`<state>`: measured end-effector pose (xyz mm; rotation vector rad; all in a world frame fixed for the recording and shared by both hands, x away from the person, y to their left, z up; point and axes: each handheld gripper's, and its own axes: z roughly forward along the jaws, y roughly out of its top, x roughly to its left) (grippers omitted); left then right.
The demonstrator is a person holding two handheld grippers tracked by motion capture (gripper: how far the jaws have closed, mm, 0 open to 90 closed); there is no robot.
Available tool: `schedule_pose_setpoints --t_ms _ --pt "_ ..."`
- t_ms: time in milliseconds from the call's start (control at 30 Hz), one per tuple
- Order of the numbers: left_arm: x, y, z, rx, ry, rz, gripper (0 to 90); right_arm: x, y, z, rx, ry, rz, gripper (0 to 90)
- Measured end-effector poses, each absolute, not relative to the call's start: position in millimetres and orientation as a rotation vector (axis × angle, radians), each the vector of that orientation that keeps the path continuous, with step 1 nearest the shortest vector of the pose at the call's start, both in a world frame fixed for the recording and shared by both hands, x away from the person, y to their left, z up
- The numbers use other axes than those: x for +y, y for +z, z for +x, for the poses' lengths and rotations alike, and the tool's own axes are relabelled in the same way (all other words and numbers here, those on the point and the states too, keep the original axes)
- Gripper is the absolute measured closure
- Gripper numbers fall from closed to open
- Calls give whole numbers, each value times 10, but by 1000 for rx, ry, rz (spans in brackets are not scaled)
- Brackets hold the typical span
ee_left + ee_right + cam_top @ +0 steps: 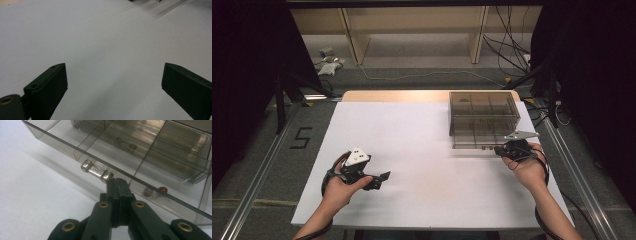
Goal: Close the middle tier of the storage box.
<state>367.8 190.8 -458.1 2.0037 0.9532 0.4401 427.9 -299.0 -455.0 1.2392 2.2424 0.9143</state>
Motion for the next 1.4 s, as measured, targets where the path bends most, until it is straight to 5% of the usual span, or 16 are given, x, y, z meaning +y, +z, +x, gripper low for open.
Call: schedule_pose_setpoints --t_ms 1400 --pt "1897 -4596 3688 962 433 2011 67 -2955 -4544 4428 2159 882 1261 900"
